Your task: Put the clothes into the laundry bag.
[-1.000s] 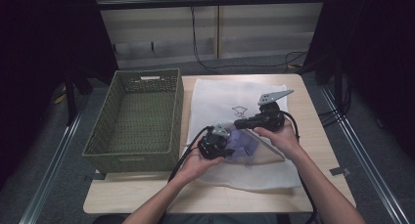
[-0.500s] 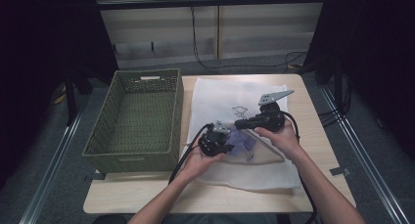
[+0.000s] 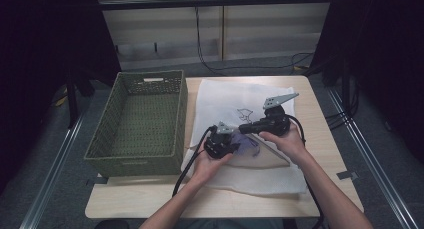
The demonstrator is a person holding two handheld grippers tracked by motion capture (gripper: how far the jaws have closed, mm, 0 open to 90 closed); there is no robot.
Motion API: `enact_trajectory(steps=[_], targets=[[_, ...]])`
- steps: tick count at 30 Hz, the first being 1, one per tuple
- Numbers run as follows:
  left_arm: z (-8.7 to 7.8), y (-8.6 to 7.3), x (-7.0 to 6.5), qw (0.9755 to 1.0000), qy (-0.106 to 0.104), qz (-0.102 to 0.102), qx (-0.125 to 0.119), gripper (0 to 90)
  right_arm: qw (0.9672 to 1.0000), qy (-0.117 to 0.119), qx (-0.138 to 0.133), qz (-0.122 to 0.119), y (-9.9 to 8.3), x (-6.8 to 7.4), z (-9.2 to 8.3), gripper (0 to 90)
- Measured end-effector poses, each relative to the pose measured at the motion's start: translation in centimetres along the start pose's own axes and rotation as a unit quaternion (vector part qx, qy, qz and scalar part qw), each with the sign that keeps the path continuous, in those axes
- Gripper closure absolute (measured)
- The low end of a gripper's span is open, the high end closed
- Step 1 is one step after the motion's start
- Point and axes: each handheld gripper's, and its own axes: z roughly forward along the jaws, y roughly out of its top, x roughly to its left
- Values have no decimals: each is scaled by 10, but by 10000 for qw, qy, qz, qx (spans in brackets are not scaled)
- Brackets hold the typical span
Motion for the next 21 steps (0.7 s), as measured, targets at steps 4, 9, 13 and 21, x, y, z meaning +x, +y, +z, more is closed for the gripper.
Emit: enact_trajectory(steps=[4, 9, 13, 21], targets=[[2, 0, 1, 10000, 25, -53, -60, 805, 10000, 40, 14, 11, -1, 0, 0, 889], [3, -1, -1, 9999, -4, 84, 115, 747, 10000, 3, 19, 22, -2, 0, 2, 889], [-4, 6, -1, 9987, -66, 406, 316, 704, 10000, -25, -14, 39, -2, -1, 0, 889], [-20, 7, -4, 9956, -163, 775, 493, 598, 10000, -30, -13, 51, -3, -2, 1, 889]])
